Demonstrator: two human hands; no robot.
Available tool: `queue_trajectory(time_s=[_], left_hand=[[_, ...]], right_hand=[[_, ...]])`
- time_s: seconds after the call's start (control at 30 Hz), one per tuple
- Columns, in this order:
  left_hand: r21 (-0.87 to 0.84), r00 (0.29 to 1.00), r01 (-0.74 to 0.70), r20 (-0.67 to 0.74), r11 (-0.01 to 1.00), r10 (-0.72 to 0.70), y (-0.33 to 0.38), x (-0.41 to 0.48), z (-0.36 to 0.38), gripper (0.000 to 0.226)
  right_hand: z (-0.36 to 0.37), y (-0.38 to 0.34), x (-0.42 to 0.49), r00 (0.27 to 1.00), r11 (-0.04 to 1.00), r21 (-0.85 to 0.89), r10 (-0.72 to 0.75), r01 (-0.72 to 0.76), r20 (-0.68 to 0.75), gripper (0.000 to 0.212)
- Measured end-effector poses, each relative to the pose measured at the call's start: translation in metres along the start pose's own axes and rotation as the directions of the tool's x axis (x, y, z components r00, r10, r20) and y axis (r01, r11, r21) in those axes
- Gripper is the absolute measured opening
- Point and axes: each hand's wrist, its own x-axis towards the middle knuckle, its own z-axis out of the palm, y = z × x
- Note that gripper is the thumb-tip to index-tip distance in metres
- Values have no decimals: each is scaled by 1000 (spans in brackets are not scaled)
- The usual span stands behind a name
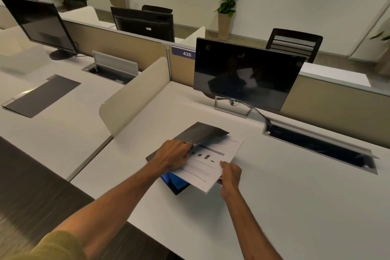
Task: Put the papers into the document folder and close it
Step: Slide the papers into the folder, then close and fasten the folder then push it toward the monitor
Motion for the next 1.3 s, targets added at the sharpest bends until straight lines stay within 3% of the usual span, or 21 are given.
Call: queue_trajectory(time_s=[0.3,0.6,0.77,0.83,0.97,1.07,1.2,1.3], left_hand=[[-47,998,-43,50,998,46,3,-5,3,19],[-67,988,-127,85,990,132,-12,4,-6,25],[-65,977,-166,121,984,173,-4,4,-5,22],[-71,974,-171,140,983,179,0,4,-4,22],[-78,969,-166,170,983,178,6,2,-2,26],[-85,971,-161,167,983,173,10,1,0,26],[-102,969,-167,165,981,183,18,-1,4,25],[-124,970,-153,171,980,173,22,-2,8,24]], right_hand=[[19,6,8,996,998,-57,7,-12,-89,12],[18,14,20,977,991,-134,-16,-13,-211,23],[46,26,13,978,994,-94,29,-50,-207,32],[61,29,11,982,993,-73,77,-91,-174,36],[70,26,8,969,967,73,241,-244,46,22],[67,24,18,968,967,-89,244,-238,62,25],[68,30,30,996,948,-306,92,-90,-7,15],[68,31,34,997,928,-370,5,-35,-81,10]])
